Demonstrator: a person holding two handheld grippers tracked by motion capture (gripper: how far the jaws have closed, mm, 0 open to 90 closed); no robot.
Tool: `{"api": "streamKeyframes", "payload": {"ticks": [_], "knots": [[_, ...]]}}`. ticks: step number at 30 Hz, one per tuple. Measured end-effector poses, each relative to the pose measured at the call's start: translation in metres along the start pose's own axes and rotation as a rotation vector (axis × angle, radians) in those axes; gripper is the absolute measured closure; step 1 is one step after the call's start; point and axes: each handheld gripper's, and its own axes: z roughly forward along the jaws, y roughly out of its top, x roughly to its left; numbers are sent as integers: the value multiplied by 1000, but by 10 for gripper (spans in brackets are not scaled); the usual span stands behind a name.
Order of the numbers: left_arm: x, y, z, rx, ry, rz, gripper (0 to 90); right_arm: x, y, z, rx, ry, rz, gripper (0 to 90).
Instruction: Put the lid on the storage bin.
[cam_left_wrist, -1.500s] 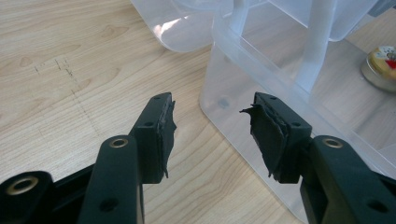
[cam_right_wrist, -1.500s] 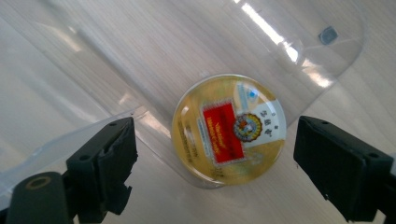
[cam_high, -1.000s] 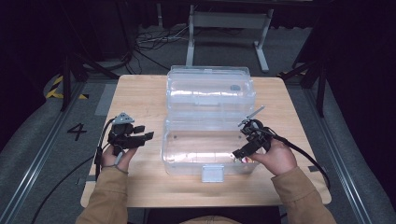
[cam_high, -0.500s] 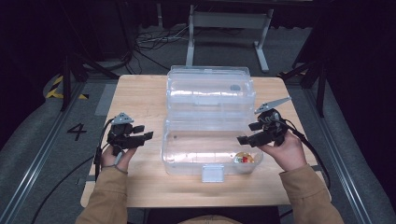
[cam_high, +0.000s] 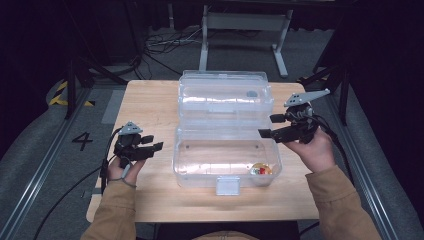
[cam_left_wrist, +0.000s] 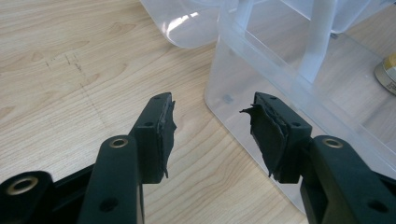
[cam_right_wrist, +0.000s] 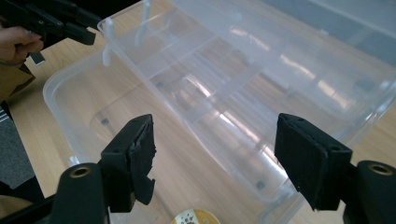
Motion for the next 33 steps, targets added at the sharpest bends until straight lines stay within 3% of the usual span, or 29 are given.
{"api": "streamKeyframes", "payload": {"ticks": [7,14,19,26,33], "knots": [[0,-4,-4,2,7,-2,494,-3,25,6,-10,5,-28,294],[2,-10,-13,-4,21,-14,494,-6,47,23,-18,20,-67,295],[2,-17,-19,1,32,-23,494,-9,64,43,5,25,-94,315],[2,-26,-29,-1,35,-38,493,-21,78,69,36,50,-80,405],[0,-29,-33,2,31,-28,493,-30,81,92,111,65,-83,530]]}}
